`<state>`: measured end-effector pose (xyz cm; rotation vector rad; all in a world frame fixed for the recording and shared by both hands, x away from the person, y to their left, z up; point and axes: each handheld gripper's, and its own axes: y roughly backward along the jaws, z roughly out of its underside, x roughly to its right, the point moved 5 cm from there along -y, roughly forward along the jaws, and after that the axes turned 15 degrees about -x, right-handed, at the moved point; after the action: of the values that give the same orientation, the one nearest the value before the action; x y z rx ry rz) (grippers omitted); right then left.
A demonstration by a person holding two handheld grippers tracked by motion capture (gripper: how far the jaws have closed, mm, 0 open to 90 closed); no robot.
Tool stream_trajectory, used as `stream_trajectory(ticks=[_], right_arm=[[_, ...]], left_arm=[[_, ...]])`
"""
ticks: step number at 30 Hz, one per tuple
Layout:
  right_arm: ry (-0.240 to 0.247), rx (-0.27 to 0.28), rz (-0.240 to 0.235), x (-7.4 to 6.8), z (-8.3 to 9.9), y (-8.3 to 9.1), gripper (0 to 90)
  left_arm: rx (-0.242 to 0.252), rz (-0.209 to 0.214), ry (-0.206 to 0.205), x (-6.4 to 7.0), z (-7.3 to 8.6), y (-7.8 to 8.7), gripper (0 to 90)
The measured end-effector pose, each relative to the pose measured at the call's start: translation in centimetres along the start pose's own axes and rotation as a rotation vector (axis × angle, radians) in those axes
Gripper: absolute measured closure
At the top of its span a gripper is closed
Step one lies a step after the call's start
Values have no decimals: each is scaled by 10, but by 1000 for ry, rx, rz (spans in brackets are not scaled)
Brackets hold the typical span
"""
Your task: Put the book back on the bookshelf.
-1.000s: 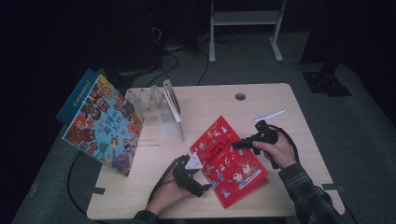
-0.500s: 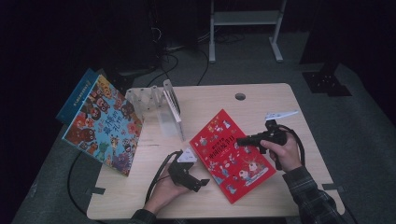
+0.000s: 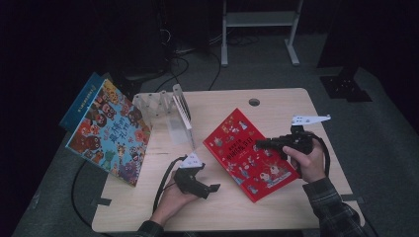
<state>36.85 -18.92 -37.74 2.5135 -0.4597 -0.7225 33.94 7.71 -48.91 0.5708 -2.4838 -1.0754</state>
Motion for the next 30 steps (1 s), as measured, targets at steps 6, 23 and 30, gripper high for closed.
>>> stream_trajectory(ticks=[6,23,30], right_arm=[[28,30,41,-5,-6,11,876],[73,103,38,-22,-20,41,876],[86,110,25,-26,-22,43,876]], left_arm=[[73,24,13,-1,-14,13,0],[185,86,32,-6,-67,21,0],[253,118,58,-13,-82,26,0]])
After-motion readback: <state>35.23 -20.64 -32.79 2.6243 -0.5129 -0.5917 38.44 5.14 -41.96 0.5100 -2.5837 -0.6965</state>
